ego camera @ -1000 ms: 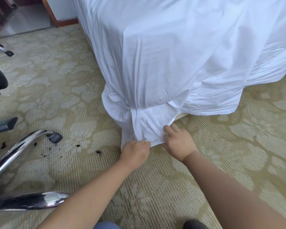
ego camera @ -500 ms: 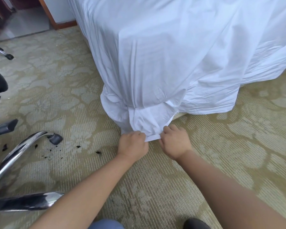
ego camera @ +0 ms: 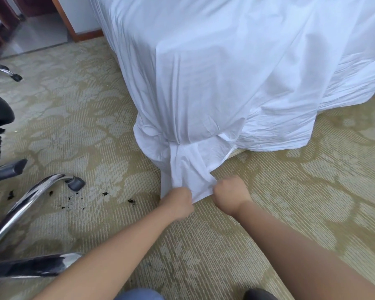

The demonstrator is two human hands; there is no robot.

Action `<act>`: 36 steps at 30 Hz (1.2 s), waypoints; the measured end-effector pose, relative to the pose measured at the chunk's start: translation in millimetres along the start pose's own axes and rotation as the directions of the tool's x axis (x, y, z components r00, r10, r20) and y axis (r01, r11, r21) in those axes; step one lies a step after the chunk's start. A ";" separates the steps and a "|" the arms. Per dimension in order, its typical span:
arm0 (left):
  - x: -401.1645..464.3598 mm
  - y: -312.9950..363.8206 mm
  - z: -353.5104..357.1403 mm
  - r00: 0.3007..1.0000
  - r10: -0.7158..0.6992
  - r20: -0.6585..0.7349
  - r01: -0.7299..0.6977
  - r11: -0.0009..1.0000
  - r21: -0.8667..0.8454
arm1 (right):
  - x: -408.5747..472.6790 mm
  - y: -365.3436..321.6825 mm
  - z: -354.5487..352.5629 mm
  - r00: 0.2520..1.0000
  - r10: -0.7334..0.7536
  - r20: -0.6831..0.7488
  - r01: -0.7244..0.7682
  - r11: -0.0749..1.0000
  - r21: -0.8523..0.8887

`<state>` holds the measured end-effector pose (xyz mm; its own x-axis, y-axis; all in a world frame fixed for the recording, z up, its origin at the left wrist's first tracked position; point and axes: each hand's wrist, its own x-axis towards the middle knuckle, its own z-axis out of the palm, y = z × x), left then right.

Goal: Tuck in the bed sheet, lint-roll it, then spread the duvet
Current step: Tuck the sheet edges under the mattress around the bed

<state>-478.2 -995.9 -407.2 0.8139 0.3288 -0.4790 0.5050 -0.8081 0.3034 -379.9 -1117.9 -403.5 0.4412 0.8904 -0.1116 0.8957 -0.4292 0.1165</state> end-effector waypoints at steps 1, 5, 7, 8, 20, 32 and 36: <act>2.8 -0.3 -0.4 0.994 0.020 0.108 -0.009 0.994 -0.109 | -0.4 -0.6 -2.6 0.999 0.020 -0.038 -0.020 1.000 0.003; 3.5 -4.3 -3.8 0.967 0.072 0.243 -0.072 0.997 -0.011 | -2.7 -3.3 2.0 0.996 -0.011 0.084 0.005 0.998 0.066; 4.3 -5.8 -3.5 0.986 0.051 0.157 -0.051 0.999 -0.004 | -8.1 -7.1 6.1 0.995 -0.010 0.097 -0.001 0.994 0.109; 2.4 -5.0 -5.4 0.998 0.040 0.053 -0.040 0.999 0.011 | -10.4 -7.8 9.1 0.995 0.000 0.098 -0.014 0.990 0.141; 13.6 -27.2 -45.3 0.640 0.376 -0.671 -0.166 0.919 0.357 | 44.1 -21.0 -16.0 0.908 0.099 -0.407 0.047 0.941 0.334; 27.2 -34.1 -73.4 0.783 0.267 -0.562 -0.210 0.964 0.166 | 80.6 -15.1 -49.1 0.964 0.169 -0.205 -0.098 0.943 0.319; 23.1 -32.5 -68.2 0.644 0.222 -0.732 -0.259 0.964 0.064 | 70.3 -11.9 -36.7 0.960 0.135 -0.245 -0.063 0.958 0.281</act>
<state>-456.2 -928.7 -371.9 0.8464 0.3907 0.3620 0.2575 -0.8951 0.3639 -361.5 -1044.7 -376.5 0.5309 0.8339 0.1507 0.8456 -0.5097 -0.1587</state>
